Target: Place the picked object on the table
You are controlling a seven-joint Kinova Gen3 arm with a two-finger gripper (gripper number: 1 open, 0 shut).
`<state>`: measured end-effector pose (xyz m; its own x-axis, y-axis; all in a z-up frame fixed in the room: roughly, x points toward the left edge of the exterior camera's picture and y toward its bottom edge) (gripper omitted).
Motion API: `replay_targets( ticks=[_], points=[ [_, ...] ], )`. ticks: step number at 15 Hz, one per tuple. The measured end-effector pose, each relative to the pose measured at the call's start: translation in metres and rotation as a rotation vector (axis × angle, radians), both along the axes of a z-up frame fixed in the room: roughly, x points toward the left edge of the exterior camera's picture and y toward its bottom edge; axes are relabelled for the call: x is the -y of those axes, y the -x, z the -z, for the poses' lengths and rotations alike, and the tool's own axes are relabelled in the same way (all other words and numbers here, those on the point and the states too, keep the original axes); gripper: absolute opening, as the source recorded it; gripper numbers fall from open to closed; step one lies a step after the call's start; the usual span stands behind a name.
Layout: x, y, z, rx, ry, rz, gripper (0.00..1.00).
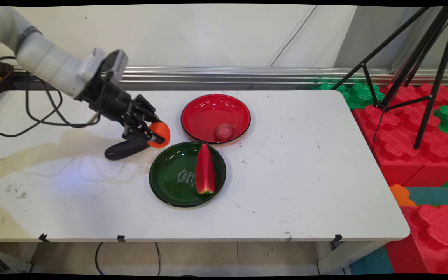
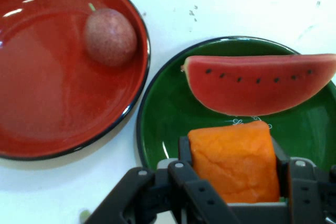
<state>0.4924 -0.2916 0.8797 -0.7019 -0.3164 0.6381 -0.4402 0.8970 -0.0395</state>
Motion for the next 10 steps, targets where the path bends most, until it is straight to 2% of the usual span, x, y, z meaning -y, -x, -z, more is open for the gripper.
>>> replay_targets(
  ticks=[5,10],
  points=[
    [-0.006,-0.026,-0.024,0.009,0.013,-0.05,0.0],
    [-0.006,-0.051,-0.031,0.046,0.015,-0.092,0.0]
  ],
)
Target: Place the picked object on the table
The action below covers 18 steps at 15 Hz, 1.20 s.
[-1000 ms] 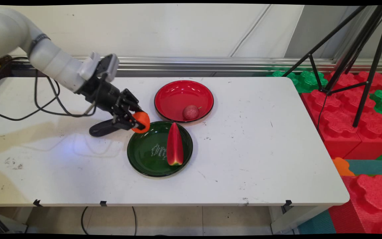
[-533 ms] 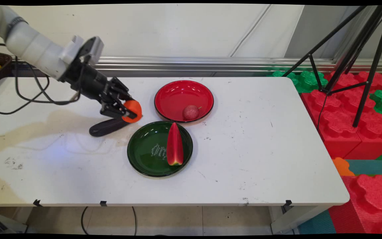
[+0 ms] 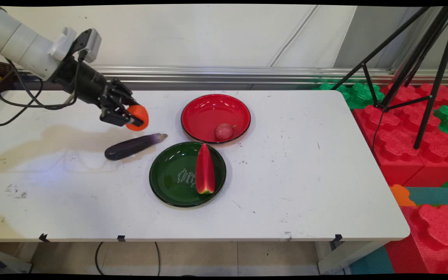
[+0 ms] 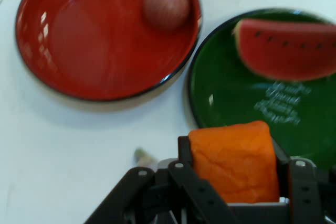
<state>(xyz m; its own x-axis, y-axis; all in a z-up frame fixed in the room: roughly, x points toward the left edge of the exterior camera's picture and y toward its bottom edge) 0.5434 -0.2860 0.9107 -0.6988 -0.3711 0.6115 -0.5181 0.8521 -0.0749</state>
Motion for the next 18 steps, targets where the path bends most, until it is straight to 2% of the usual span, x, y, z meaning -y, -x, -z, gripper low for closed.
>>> replay_targets(
  ticks=[3,7,14,18],
  points=[
    [0.003,-0.015,0.004,0.027,-0.004,-0.031,0.0],
    [0.016,-0.031,0.022,0.053,-0.015,-0.074,0.0],
    [0.046,-0.034,0.065,0.055,-0.039,-0.098,0.0],
    [0.057,-0.033,0.081,0.043,-0.049,-0.103,0.0]
  ],
)
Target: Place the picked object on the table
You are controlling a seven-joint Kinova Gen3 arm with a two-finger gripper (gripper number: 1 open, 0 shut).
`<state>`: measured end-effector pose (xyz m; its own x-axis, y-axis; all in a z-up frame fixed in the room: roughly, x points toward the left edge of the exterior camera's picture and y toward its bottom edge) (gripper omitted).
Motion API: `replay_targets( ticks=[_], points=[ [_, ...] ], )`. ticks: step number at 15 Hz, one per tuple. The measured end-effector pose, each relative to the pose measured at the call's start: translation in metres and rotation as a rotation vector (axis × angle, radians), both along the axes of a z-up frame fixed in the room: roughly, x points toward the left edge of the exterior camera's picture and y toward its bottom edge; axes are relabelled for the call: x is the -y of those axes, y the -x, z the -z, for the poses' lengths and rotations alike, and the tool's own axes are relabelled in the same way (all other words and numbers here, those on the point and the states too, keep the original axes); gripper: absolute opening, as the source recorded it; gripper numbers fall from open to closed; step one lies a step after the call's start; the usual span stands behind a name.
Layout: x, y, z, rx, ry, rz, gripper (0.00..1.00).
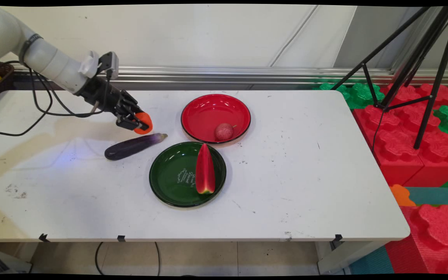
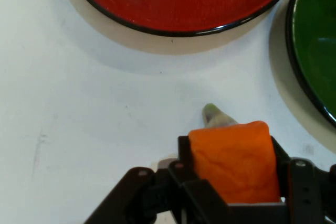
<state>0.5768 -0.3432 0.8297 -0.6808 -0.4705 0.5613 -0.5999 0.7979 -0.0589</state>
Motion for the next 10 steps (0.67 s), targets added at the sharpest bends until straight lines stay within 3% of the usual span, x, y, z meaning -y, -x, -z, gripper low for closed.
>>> replay_targets(
  ticks=[5,6,10],
  points=[
    [0.008,-0.0007,0.0111,-0.02,-0.005,-0.013,0.0],
    [0.0092,-0.0009,0.0122,-0.025,-0.006,-0.015,1.0],
    [0.0108,-0.0021,0.0136,-0.042,-0.006,-0.018,1.0]
  ],
)
